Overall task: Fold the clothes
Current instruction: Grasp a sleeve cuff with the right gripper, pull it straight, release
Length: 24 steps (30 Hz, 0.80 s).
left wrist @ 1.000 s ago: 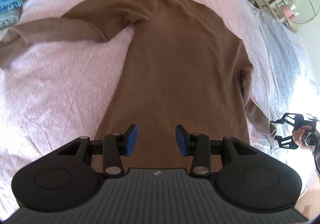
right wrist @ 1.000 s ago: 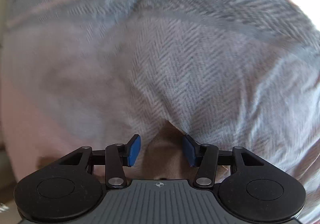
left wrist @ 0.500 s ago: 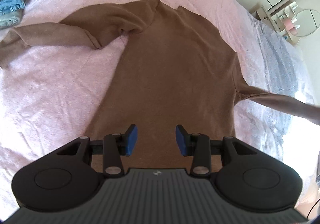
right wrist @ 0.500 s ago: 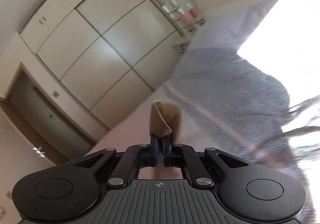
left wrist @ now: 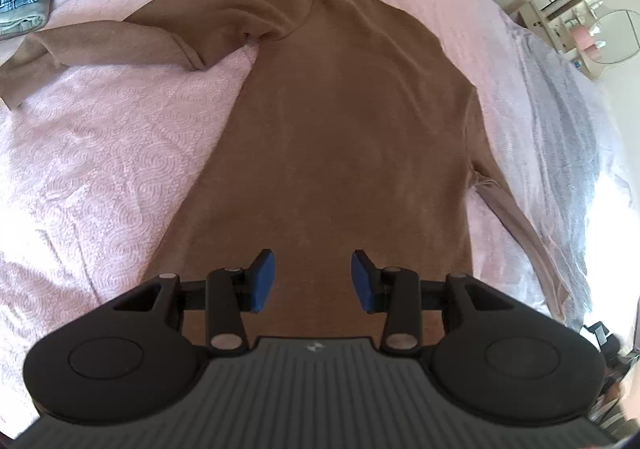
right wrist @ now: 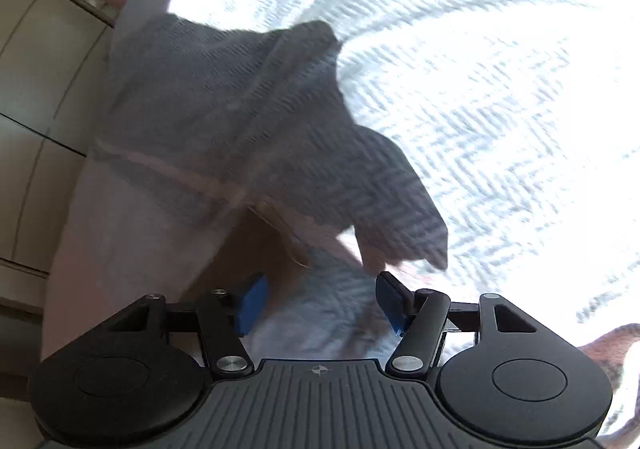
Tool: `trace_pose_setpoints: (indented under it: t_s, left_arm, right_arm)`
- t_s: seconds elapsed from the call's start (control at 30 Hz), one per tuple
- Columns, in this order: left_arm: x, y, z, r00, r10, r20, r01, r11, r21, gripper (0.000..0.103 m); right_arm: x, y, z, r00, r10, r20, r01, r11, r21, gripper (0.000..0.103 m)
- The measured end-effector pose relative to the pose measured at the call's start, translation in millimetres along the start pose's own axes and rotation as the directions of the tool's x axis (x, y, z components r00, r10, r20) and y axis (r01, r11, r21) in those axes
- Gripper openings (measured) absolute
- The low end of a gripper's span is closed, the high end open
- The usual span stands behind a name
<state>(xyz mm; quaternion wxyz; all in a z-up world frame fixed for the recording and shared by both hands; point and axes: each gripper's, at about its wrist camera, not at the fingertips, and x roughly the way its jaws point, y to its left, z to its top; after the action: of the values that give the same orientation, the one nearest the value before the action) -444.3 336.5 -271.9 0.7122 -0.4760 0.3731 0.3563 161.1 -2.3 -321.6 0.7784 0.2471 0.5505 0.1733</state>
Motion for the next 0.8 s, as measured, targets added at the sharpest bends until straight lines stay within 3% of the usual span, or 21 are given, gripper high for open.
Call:
trace_pose_setpoints:
  t_s: [0.07,0.13,0.23,0.33,0.37,0.4,0.47,0.5,0.57,0.6,0.63,0.7,0.77,0.8]
  left_arm:
    - [4,-6,1,1.000,-0.005,-0.001,0.005,1.000,0.011,0.036]
    - [11,-13,3,1.000,-0.018,-0.005,0.018,1.000,0.022,0.036]
    - [19,-23,4,0.999,-0.031,-0.012,0.031,0.999,0.038,0.036]
    - [23,-28,4,0.999,-0.031,-0.016,0.032,0.999,0.043,0.036]
    - [23,-28,4,1.000,-0.027,-0.014,0.027,0.999,0.039,0.036]
    - [22,-29,4,1.000,-0.023,-0.012,0.023,0.999,0.036,0.036]
    - [19,-27,5,1.000,-0.016,-0.004,0.016,1.000,0.026,0.036]
    - [17,-25,5,1.000,-0.011,0.002,0.011,1.000,0.020,0.036]
    - [13,-20,7,1.000,-0.001,0.014,0.001,1.000,0.008,0.036]
    - [12,-18,8,1.000,0.003,0.019,-0.003,1.000,-0.001,0.036]
    - [11,-16,9,1.000,0.005,0.023,-0.005,1.000,-0.011,0.036]
    - [13,-13,8,1.000,0.003,0.025,-0.002,0.999,-0.036,0.036]
    - [16,-13,8,1.000,-0.008,0.020,0.009,0.998,-0.055,0.036]
    - [19,-13,8,1.000,-0.014,0.016,0.015,0.998,-0.059,0.036]
  right_arm:
    - [10,20,18,0.998,0.058,-0.029,-0.056,0.997,0.061,0.063]
    - [31,35,37,0.995,0.047,-0.087,-0.035,0.990,0.135,0.062]
    - [80,50,55,0.971,-0.111,-0.210,0.150,0.972,0.179,0.062]
    - [124,58,59,0.905,-0.284,-0.318,0.347,0.924,0.163,0.062]
    - [131,60,57,0.887,-0.330,-0.324,0.391,0.910,0.142,0.039]
    - [135,63,55,0.875,-0.360,-0.324,0.416,0.901,0.121,0.005]
    - [129,71,51,0.900,-0.327,-0.287,0.361,0.930,0.071,0.003]
    - [116,79,49,0.930,-0.282,-0.234,0.296,0.955,0.025,0.003]
    - [79,96,44,0.987,-0.112,-0.114,0.102,0.990,-0.093,0.003]
    - [57,103,41,0.998,0.003,-0.056,-0.012,0.986,-0.164,0.003]
    - [34,106,38,0.992,0.128,-0.004,-0.125,0.964,-0.234,0.003]
    - [-6,97,33,0.927,0.366,0.079,-0.319,0.883,-0.344,0.003]
    - [-23,74,25,0.886,0.457,0.076,-0.399,0.836,-0.377,0.003]
    - [-24,56,19,0.895,0.439,0.077,-0.384,0.847,-0.369,0.003]
